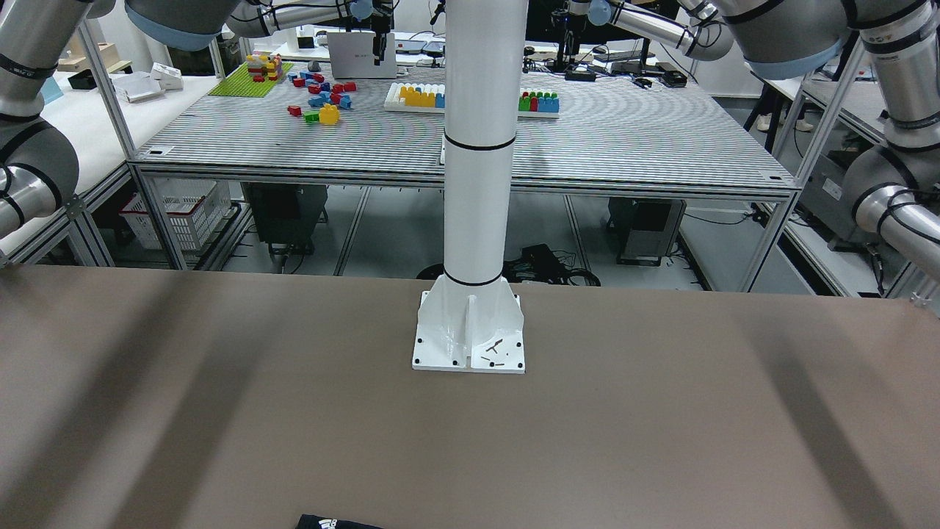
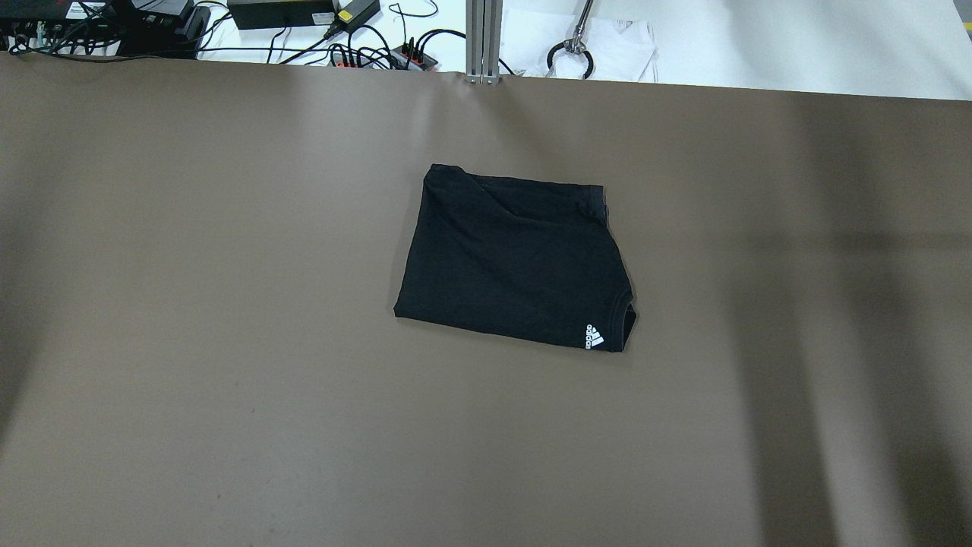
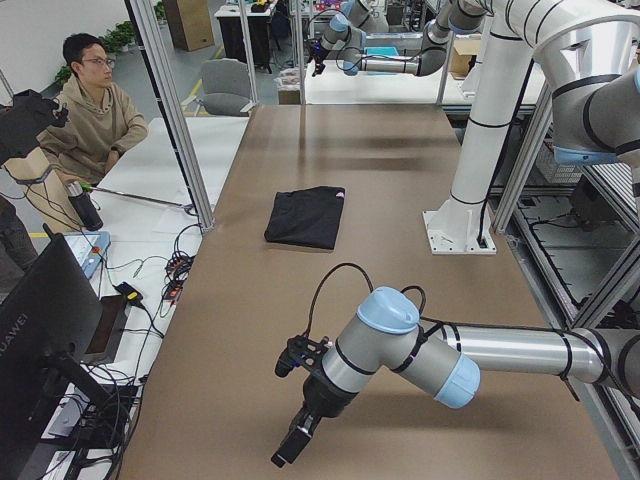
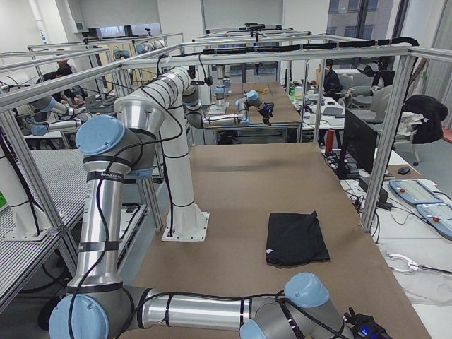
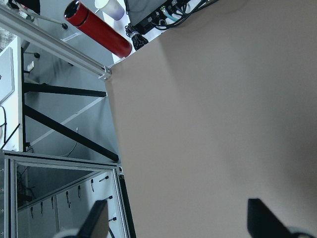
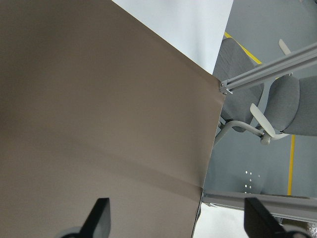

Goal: Fold clothes

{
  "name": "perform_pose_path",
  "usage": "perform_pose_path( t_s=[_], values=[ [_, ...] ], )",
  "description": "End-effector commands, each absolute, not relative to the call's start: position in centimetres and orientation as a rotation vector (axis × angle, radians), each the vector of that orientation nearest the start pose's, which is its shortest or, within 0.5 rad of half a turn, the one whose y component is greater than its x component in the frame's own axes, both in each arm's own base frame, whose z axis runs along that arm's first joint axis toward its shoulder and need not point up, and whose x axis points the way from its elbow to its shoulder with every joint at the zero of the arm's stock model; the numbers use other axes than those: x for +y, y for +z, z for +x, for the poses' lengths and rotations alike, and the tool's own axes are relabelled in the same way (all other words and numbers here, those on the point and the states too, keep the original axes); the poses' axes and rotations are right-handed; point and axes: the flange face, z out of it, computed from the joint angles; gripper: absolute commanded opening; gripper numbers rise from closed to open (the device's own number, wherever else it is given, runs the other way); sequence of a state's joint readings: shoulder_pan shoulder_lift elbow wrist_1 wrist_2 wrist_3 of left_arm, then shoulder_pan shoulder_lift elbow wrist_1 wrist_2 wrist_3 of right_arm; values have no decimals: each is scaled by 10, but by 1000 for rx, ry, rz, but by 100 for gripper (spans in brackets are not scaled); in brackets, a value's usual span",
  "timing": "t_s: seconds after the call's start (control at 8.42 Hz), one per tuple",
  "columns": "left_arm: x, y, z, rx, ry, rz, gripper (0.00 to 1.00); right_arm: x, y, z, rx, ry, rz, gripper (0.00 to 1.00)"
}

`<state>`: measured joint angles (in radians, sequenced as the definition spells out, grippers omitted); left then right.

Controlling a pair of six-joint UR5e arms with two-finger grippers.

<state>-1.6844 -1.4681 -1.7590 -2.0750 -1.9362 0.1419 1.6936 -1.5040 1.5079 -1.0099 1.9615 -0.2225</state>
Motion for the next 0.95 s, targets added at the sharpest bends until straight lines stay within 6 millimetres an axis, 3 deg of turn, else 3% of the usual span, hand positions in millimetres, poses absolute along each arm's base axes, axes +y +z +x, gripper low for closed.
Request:
perform_pose_path(
  t_s=[0.0, 0.48, 0.71, 0.83],
  values=[
    [-469, 553, -154, 271, 128, 661, 100, -538, 603, 164, -278, -201, 627, 95],
    [-473, 544, -156, 269, 121, 668, 100, -537, 592, 169, -269, -195, 646, 95],
    [-472, 542, -158, 270, 117, 660, 100, -535, 564, 170, -274, -186, 620, 95],
    [-472, 543, -159, 270, 114, 655, 100, -528, 565, 170, -273, -184, 613, 95]
  ],
)
